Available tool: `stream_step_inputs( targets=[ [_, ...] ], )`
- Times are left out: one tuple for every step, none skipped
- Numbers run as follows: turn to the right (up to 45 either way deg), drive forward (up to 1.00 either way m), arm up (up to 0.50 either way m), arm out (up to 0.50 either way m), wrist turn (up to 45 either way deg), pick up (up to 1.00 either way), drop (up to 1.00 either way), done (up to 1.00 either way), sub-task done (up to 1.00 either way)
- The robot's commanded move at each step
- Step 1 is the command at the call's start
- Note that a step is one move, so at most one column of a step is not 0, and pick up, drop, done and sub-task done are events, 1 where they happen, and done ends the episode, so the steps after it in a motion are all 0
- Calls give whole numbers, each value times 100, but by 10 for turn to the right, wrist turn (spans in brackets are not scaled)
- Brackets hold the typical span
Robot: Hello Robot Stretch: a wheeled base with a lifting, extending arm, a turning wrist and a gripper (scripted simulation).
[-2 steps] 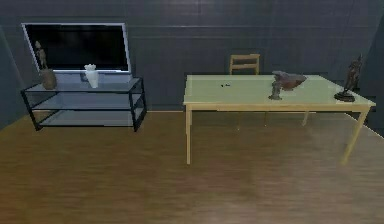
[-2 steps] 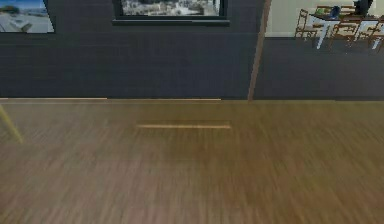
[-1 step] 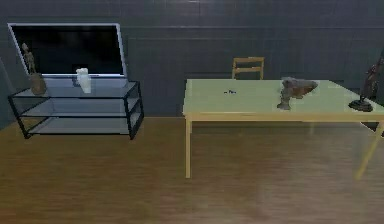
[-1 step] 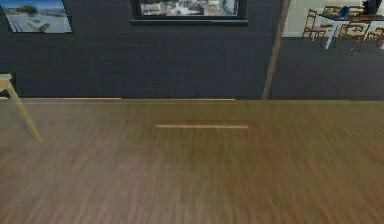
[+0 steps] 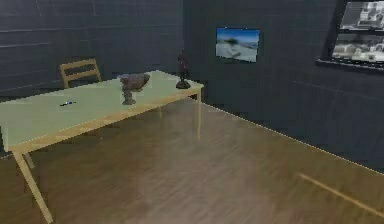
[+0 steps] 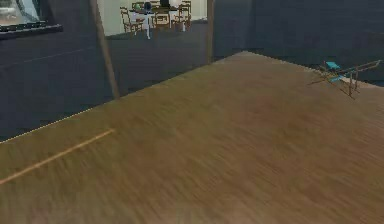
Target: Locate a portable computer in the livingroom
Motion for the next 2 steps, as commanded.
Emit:
stream_step_inputs(
  targets=[
    [450,0,0,0,0,0,0,0,0],
    [0,30,0,0,0,0,0,0,0]
  ],
)
